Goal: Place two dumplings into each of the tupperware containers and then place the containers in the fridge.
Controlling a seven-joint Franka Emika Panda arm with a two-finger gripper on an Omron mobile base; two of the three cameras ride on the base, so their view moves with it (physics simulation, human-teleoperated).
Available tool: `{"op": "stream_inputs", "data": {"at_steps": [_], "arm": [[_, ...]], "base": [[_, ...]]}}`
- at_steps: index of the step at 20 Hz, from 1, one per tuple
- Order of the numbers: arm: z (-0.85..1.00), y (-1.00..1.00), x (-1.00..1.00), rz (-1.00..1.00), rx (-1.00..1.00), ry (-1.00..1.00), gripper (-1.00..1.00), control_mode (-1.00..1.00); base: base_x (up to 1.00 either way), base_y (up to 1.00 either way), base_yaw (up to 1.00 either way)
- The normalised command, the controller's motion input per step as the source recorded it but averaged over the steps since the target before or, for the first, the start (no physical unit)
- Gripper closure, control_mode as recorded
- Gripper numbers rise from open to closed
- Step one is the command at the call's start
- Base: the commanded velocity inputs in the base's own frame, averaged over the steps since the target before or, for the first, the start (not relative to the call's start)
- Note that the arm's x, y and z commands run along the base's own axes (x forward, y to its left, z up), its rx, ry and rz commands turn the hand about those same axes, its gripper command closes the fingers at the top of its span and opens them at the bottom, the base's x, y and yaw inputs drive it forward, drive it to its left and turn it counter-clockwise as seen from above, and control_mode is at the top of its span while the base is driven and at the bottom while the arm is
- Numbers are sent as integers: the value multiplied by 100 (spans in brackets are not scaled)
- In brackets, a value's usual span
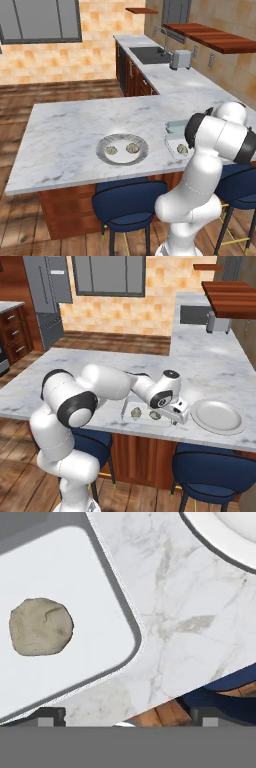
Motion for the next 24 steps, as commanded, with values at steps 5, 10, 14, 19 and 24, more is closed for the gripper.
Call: {"op": "stream_inputs", "data": {"at_steps": [5,10,14,19,24], "arm": [[0,-14,6,-1,13,4,-100,-100],[-1,-4,32,0,6,2,-100,-100],[-23,0,44,0,0,0,-100,-100],[-33,-12,4,-1,0,0,-100,-100],[-32,-13,1,0,0,0,-100,-100]], "base": [[0,0,0],[0,0,0],[0,0,0],[0,0,0],[0,0,0]]}}
